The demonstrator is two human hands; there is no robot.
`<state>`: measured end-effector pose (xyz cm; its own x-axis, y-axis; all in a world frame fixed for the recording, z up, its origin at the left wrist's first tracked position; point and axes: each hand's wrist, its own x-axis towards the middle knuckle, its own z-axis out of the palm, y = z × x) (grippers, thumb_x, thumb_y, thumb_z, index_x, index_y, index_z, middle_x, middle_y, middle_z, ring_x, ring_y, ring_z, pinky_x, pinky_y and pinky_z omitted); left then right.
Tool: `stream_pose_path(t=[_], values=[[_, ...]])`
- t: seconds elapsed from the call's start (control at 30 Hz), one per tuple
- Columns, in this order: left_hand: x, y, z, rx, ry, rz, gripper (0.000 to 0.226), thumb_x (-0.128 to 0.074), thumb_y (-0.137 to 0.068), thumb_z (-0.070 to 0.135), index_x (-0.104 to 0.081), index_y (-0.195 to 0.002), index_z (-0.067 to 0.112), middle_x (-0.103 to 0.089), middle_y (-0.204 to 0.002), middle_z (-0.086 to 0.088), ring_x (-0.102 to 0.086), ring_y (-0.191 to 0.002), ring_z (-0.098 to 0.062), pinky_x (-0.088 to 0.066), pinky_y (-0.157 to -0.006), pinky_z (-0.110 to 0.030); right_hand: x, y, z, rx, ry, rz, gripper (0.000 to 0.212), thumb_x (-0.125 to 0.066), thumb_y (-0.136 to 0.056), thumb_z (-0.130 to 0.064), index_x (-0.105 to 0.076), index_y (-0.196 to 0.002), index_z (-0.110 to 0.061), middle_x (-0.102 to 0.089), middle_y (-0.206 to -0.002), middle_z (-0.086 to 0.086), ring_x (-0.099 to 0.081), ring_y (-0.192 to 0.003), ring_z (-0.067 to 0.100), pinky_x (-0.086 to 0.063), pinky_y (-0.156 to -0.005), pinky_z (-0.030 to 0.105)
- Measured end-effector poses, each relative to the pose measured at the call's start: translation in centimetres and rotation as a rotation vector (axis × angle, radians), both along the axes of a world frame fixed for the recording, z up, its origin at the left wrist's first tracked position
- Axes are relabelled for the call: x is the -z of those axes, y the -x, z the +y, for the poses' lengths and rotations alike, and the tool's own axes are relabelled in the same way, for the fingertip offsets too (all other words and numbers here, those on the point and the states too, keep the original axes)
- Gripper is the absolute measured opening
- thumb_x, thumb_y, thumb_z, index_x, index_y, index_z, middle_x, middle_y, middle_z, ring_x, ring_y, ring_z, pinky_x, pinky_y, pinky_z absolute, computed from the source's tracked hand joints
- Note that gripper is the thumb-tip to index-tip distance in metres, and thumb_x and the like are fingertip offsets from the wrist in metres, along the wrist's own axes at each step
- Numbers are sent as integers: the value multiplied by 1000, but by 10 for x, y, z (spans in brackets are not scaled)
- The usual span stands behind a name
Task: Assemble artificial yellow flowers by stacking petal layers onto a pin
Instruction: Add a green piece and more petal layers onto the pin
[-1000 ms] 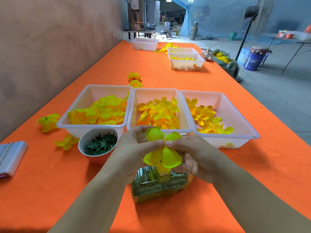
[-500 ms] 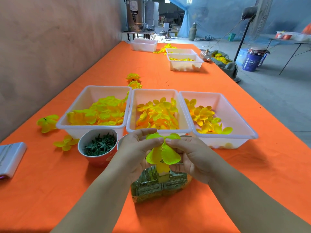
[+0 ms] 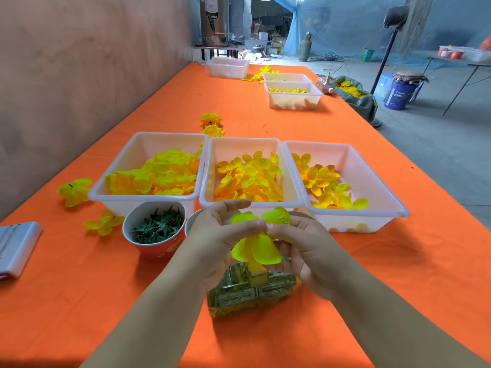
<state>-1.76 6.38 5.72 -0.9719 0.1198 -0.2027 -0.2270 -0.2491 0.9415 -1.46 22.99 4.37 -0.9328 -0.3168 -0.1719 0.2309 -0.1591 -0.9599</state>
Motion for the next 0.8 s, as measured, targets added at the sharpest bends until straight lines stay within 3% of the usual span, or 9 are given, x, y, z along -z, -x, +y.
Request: stream_pose_path(t=[0.07,0.17,0.3,0.63,0.8], values=[[1,0,-2,23,6,12,72,-89,-50,12,-66,-118,14,-72,-104,-7,-73,-82,-26,-60,-68,-44,0,1,0,-1,19,2,16,-70,-80,-26,-78,-93,-20,-75,-95,9,-73,-83,23,-59,-71,45],[1,2,-2,31,-25,-5,64,-81,-56,15,-66,-119,14,-73,-94,-4,-72,-82,-24,-58,-70,-42,0,2,-1,20,-11,-11,10,-72,-86,-22,-79,-93,-21,-75,-93,7,-72,-79,21,-59,-70,42],[2,4,-1,8,-38,-28,62,-81,-58,18,-66,-118,13,-73,-99,-6,-72,-82,-25,-56,-65,-38,-2,3,-4,55,-30,-23,12,-67,-88,-28,-79,-89,-27,-74,-85,2,-71,-74,17,-56,-64,33],[4,5,1,-4,-31,-39,62,-81,-60,23,-65,-119,16,-74,-100,-5,-70,-78,-22,-52,-56,-30,-1,7,-7,77,-53,-43,15,-64,-94,-30,-78,-90,-26,-74,-84,-1,-72,-76,14,-57,-64,35],[8,8,-1,19,-140,-109,57,-78,-62,17,-66,-118,13,-74,-103,-13,-73,-69,-22,-55,-50,-30,1,7,-6,68,-58,-37,15,-64,-94,-29,-74,-97,-19,-76,-92,6,-72,-83,19,-57,-65,35]])
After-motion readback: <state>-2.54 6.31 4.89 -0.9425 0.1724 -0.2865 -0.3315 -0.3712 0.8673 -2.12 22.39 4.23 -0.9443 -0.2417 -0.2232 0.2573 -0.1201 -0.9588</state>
